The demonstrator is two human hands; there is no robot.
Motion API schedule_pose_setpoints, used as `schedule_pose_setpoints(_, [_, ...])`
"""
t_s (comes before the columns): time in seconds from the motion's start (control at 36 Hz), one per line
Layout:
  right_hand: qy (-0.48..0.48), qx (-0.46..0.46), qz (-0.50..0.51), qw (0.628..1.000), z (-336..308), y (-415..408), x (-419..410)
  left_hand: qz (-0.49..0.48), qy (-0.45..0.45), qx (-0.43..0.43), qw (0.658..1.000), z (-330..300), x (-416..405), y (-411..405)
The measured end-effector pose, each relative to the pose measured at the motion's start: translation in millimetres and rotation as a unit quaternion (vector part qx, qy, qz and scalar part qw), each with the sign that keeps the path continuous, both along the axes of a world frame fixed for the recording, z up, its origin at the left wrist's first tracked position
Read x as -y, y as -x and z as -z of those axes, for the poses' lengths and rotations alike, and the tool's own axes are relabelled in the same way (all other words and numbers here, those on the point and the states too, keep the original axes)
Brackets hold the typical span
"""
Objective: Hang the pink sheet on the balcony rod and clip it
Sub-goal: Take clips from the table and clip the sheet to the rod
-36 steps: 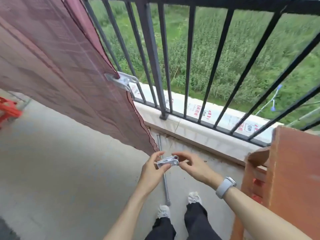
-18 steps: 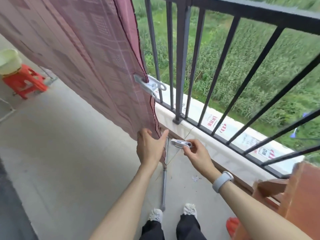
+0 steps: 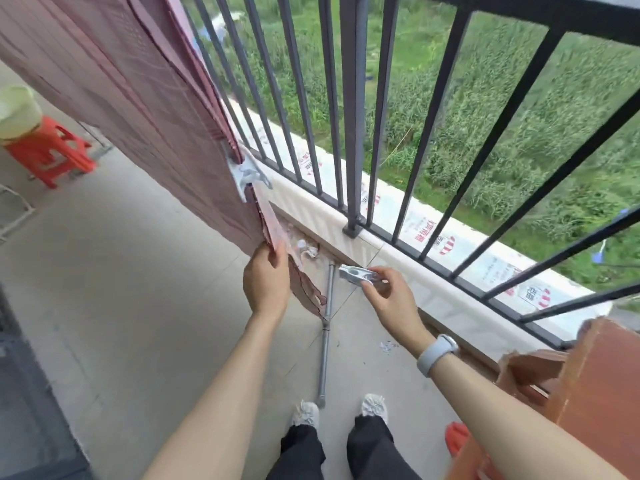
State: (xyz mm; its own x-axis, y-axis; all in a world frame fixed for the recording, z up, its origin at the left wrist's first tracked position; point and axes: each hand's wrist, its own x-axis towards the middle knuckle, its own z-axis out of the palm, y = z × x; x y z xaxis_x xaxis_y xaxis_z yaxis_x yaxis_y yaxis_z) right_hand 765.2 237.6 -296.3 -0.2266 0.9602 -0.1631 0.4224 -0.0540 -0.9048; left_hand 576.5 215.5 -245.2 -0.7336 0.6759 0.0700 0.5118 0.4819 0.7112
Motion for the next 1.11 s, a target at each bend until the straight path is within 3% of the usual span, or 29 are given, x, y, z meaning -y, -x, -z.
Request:
schedule_pose_setpoints(0.25, [-0.067, 0.007, -0.022, 0.997, -5.1, 39.8, 17.6, 0.083, 0.083, 0.024, 0.993, -18.5, -3.0, 7.7])
schedule_pose_setpoints(0.44, [-0.121, 0.009, 0.012, 0.993, -4.0, 65.2, 16.0, 0.116, 0.112, -0.01, 0.987, -33.2, -3.2, 14.1])
schedule_pose_setpoints(0.69, [-0.124, 0.041, 0.03, 0.991, -6.6, 99.6, 2.2, 0.152, 0.111, 0.0, 0.982, -41.3, -4.4, 15.0])
schedule_pose_setpoints(0.92, [-0.091, 0.031, -0.062, 0.993, 8.2, 86.3, 16.9, 0.184, 0.093, 0.04, 0.978, -27.0, 6.6, 16.2])
schedule_pose_setpoints(1.03, [-0.092, 0.08, -0.032, 0.992, 24.1, 53.8, 38.5, 0.159, 0.074, -0.052, 0.983, 3.9, 34.0, 4.6])
schedule_pose_setpoints(1.11, [-0.069, 0.12, 0.02, 0.99, 39.3, 19.4, 64.0, 0.239, 0.125, -0.112, 0.957, 34.0, 61.3, -15.4])
